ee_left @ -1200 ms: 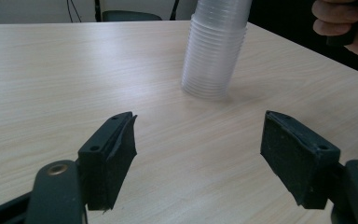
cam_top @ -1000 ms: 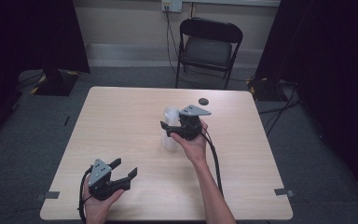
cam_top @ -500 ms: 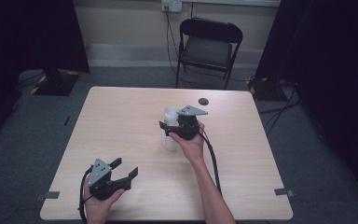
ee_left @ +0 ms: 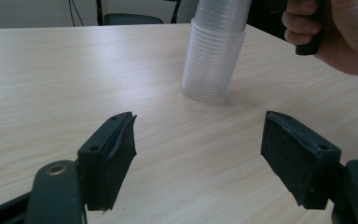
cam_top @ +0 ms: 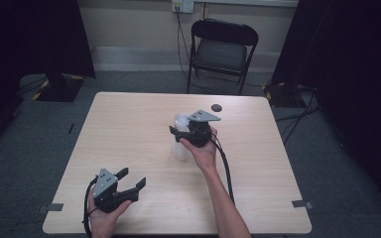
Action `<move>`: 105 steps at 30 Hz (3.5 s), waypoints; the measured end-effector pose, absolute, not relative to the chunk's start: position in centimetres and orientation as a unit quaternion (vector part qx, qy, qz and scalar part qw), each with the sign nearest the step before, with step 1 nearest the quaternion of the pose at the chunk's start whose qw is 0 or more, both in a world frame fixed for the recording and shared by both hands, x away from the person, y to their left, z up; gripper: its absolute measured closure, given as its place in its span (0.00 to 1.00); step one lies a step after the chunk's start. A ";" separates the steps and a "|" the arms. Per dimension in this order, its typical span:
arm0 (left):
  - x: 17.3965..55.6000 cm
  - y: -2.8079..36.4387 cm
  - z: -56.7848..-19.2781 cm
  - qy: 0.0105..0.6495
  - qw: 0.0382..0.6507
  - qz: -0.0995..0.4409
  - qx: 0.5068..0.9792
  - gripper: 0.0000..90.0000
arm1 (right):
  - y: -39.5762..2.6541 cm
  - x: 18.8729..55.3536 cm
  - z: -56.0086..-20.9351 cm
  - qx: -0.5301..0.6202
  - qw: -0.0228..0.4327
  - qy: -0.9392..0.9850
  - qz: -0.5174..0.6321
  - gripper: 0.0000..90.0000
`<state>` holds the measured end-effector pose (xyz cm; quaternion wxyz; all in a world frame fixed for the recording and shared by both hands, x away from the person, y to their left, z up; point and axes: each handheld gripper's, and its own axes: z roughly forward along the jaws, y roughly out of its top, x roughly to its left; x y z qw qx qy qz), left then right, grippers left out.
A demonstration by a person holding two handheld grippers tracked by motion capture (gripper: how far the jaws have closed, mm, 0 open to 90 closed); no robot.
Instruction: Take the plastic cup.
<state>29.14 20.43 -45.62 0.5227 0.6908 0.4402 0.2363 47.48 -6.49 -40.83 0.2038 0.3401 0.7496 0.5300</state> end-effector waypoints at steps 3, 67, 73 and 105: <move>29.1 20.4 -45.6 0.441 0.525 0.236 0.689 0.29 | -6.5 47.5 -40.5 0.334 0.208 0.749 0.533 0.39; 29.8 19.1 -45.9 0.424 0.519 0.233 0.705 0.28 | -7.6 46.9 -36.0 0.329 0.204 0.703 0.597 0.45; 29.9 18.7 -46.0 0.423 0.518 0.227 0.708 0.28 | -7.8 46.8 -35.3 0.327 0.193 0.699 0.606 0.46; 30.1 17.6 -46.0 0.411 0.534 0.209 0.709 0.26 | -11.9 41.7 -33.1 0.326 0.179 0.660 0.653 0.50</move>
